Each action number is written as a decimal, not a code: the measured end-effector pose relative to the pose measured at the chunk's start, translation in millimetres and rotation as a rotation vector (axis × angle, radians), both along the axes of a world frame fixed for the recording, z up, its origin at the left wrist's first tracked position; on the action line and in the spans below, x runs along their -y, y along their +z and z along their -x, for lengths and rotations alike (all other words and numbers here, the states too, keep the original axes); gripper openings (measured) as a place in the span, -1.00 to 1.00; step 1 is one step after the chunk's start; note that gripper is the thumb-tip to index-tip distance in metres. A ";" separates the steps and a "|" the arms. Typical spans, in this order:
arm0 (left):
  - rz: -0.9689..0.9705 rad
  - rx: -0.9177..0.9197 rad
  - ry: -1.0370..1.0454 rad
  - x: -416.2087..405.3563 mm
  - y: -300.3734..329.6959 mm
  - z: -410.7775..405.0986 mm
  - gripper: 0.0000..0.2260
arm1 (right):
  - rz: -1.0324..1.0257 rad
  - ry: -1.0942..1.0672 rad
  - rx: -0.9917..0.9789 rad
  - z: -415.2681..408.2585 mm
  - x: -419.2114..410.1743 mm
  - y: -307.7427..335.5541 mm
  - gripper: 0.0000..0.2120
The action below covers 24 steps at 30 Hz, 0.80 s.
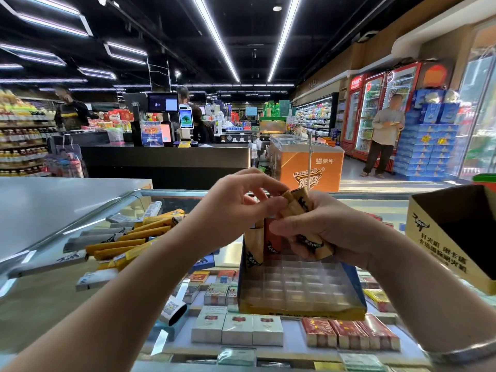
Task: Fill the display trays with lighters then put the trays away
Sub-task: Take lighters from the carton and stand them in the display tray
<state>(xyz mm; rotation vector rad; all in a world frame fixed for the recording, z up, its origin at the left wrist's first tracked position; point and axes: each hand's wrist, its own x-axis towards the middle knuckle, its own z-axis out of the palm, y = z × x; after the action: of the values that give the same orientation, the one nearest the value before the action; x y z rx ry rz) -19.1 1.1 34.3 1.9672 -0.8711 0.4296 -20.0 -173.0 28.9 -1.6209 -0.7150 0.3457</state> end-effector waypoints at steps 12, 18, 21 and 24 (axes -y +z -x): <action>0.180 -0.172 -0.139 -9.0 11.1 6.0 -0.86 | -0.033 -0.074 -0.044 -0.1 -1.4 -0.5 -0.47; 0.131 -0.198 -0.139 -21.9 19.3 8.7 -0.85 | -0.079 -0.426 -0.052 -4.2 -0.2 -0.7 -0.59; 0.050 -0.179 -0.128 -23.1 20.8 11.4 -0.85 | -0.127 -0.493 -0.036 -5.9 -0.2 -2.3 -0.58; -0.025 -0.158 -0.104 -26.6 23.5 12.4 -0.87 | -0.185 -0.546 -0.027 -7.9 -0.3 -3.0 -0.58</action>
<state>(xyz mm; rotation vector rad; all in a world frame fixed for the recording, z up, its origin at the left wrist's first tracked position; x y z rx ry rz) -31.5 27.7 57.8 1.9400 -0.8762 0.2013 -12.1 -172.6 25.9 -1.5592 -0.2535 -0.0931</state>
